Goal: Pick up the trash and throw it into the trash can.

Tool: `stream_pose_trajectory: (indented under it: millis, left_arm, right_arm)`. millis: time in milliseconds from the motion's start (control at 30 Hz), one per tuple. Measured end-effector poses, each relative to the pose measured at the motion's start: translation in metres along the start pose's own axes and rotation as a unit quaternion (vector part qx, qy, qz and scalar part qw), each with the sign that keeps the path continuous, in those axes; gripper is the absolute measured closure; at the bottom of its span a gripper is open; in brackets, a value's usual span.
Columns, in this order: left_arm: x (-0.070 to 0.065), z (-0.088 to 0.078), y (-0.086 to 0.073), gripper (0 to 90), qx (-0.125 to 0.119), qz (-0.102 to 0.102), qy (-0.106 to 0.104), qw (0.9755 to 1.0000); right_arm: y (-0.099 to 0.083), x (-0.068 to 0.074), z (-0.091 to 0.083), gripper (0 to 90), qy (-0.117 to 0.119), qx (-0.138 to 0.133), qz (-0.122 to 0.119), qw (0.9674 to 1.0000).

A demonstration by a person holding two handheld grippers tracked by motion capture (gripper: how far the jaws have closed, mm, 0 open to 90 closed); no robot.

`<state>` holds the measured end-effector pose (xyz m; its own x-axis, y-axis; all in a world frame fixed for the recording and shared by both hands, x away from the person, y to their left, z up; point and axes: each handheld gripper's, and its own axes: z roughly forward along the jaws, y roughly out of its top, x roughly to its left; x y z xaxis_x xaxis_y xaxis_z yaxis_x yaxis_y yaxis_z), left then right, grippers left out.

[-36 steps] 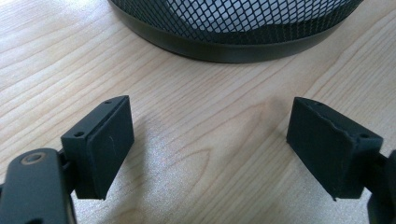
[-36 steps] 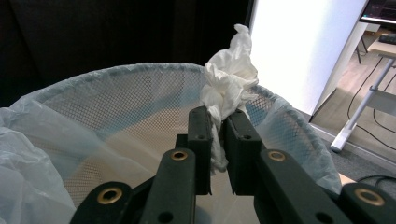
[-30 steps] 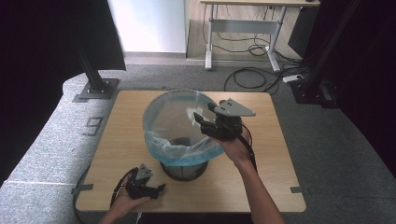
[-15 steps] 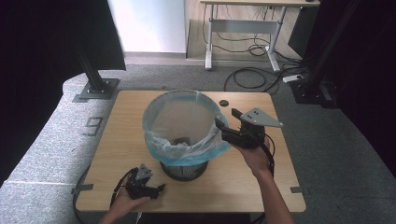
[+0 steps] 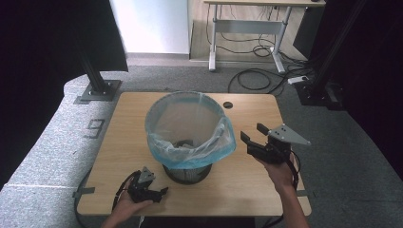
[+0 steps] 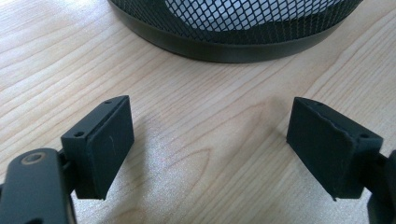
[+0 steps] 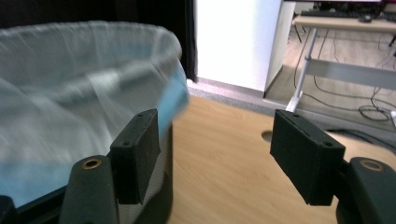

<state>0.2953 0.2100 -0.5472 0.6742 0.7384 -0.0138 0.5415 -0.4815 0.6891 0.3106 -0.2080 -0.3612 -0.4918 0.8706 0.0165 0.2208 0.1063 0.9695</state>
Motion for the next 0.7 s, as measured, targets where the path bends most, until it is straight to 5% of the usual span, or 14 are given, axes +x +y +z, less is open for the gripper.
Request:
stream_pose_trajectory:
  millis: [300, 700]
  left_arm:
    - [0.0, 0.0, 0.0, 14.7, 0.001, 0.001, 0.0, 1.0]
    - [0.0, 0.0, 0.0, 14.7, 0.0, 0.0, 0.0, 1.0]
  right_arm:
    - [-0.045, -0.022, -0.005, 32.1, -0.028, 0.023, 0.025, 0.9991]
    - [-0.075, -0.038, -0.004, 32.3, -0.039, 0.055, 0.037, 0.997]
